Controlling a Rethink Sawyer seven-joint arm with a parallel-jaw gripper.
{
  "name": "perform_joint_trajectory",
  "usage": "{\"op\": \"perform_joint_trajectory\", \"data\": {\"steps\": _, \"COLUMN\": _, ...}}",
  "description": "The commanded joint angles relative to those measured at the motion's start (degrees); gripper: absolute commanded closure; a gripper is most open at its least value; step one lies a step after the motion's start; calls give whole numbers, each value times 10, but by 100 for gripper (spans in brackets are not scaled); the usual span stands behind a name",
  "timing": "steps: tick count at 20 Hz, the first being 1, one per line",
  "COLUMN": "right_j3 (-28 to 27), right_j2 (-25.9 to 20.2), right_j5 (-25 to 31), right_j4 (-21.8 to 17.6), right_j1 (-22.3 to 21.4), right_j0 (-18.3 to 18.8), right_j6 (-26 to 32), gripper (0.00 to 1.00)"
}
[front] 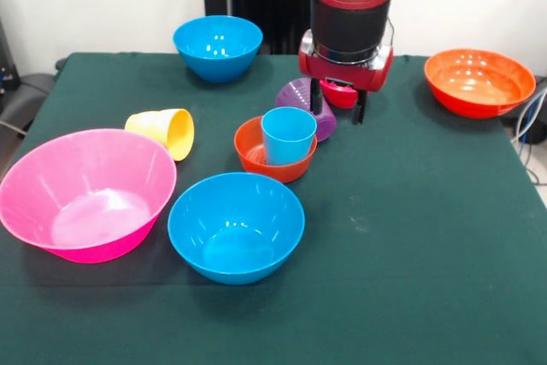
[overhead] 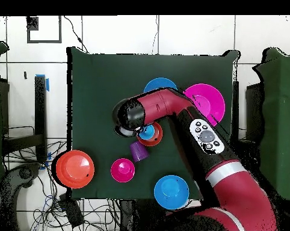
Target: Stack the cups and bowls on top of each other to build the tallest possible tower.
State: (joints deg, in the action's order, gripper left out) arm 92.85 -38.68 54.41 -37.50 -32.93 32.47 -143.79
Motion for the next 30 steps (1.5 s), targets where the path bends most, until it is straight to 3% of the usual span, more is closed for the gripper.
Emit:
{"op": "perform_joint_trajectory", "data": {"steps": 1, "right_j3": 14, "right_j2": 69, "right_j5": -32, "right_j4": -90, "right_j1": -51, "right_j0": -74, "right_j6": -3, "gripper": 0}}
{"op": "perform_joint_trajectory", "data": {"steps": 5, "right_j3": 47, "right_j2": 78, "right_j5": -38, "right_j4": -69, "right_j1": -61, "right_j0": -77, "right_j6": -14, "gripper": 0}}
{"op": "perform_joint_trajectory", "data": {"steps": 11, "right_j3": 159, "right_j2": 77, "right_j5": -7, "right_j4": 31, "right_j1": -157, "right_j0": -85, "right_j6": -43, "gripper": 0}}
{"op": "perform_joint_trajectory", "data": {"steps": 19, "right_j3": 229, "right_j2": 75, "right_j5": -13, "right_j4": 97, "right_j1": -186, "right_j0": -77, "right_j6": -25, "gripper": 0}}
{"op": "perform_joint_trajectory", "data": {"steps": 23, "right_j3": 247, "right_j2": 94, "right_j5": -8, "right_j4": 94, "right_j1": -182, "right_j0": -74, "right_j6": -19, "gripper": 0}}
{"op": "perform_joint_trajectory", "data": {"steps": 30, "right_j3": 237, "right_j2": 145, "right_j5": -77, "right_j4": 33, "right_j1": -115, "right_j0": -80, "right_j6": -42, "gripper": 0}}
